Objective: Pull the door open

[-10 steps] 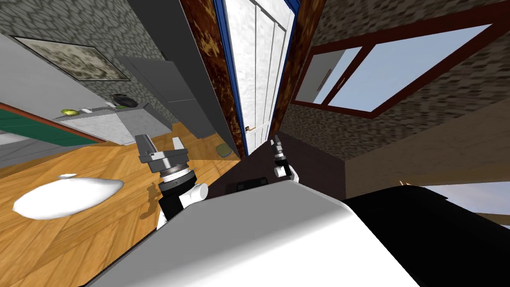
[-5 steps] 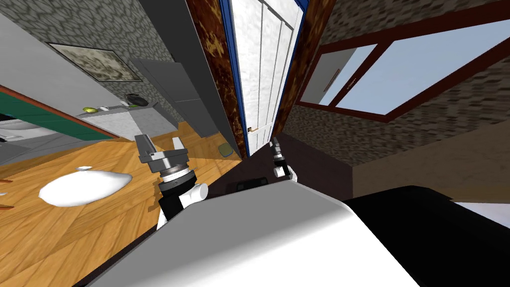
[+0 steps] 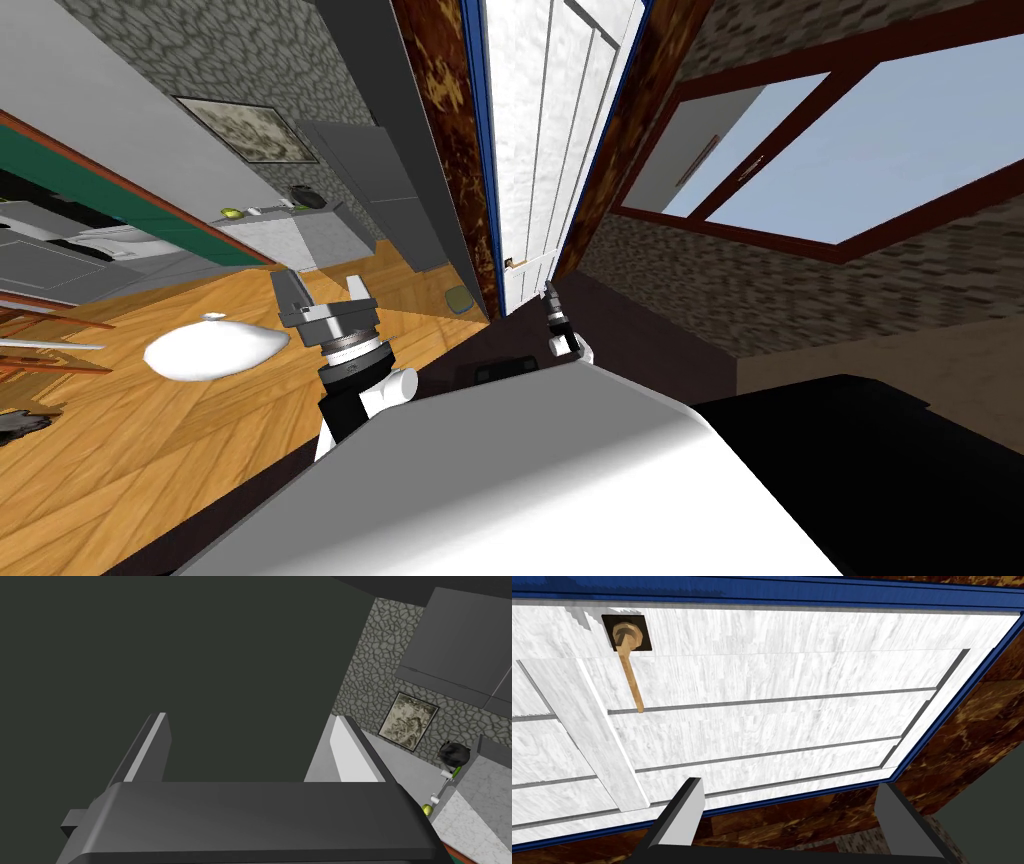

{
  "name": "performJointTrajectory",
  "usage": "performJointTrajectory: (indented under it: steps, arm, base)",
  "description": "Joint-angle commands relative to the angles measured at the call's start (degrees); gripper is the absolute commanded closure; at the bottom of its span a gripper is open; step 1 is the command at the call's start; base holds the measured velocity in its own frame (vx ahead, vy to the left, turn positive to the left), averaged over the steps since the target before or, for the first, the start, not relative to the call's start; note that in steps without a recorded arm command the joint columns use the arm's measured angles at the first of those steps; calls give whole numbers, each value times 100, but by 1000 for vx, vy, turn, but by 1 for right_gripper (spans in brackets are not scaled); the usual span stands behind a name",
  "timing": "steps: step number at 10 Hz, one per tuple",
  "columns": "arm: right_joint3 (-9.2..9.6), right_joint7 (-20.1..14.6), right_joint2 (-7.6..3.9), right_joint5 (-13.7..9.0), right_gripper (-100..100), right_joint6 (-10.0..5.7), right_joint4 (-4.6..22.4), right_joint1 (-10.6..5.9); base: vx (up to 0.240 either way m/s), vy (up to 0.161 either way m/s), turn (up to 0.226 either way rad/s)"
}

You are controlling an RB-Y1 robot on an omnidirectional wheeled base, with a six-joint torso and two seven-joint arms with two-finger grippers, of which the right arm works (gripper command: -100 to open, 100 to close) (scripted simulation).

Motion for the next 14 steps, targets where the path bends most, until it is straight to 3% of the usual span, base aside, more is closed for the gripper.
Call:
performJointTrajectory:
  steps: [1,2,5,6,14]
  arm:
    - [27,-84,-69,-28,-100,-82,286,-84]
    - [27,-84,-69,-28,-100,-82,314,-84]
    - [79,-216,-171,-73,-100,-264,871,-290]
    - [79,-216,-171,-73,-100,-264,930,-290]
    - [209,-546,-424,-186,-100,-718,2458,-804]
  base:
    - [87,-46,163]
    - [54,-36,68]
    - [64,-47,159]
    - [49,-37,46]
    - [71,-59,153]
